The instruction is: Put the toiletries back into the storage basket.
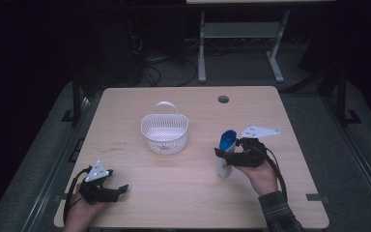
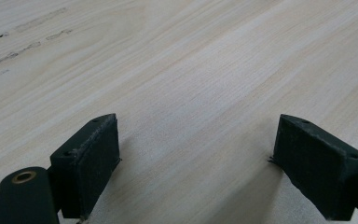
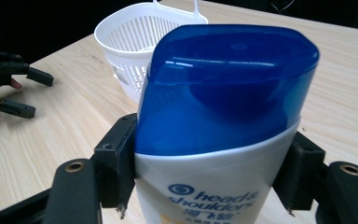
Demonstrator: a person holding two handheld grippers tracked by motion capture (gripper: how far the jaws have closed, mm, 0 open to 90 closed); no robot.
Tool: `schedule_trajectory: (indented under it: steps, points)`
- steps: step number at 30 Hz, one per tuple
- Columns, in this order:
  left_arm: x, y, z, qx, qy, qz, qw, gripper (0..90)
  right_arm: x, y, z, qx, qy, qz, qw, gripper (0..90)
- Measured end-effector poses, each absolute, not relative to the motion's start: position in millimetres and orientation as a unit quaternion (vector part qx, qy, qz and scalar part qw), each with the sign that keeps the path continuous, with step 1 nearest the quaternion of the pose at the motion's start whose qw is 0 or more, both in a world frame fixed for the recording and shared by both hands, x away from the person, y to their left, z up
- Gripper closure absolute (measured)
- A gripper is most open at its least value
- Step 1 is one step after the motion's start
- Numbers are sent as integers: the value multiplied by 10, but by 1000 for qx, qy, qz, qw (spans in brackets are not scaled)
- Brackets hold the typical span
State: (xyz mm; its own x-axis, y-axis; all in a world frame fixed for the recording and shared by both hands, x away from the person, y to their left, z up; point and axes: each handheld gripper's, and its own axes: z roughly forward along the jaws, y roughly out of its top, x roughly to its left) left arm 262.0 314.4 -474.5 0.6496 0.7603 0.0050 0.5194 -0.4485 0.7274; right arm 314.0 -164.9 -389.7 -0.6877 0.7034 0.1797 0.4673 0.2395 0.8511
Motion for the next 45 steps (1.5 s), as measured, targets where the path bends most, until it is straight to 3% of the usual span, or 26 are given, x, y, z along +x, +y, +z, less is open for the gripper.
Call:
schedule_trajectory:
  steps: [45]
  points:
    - [2621,3146,-4744,835,383,168,358,135,3599,-1219,-3285,338,766,533,124,332]
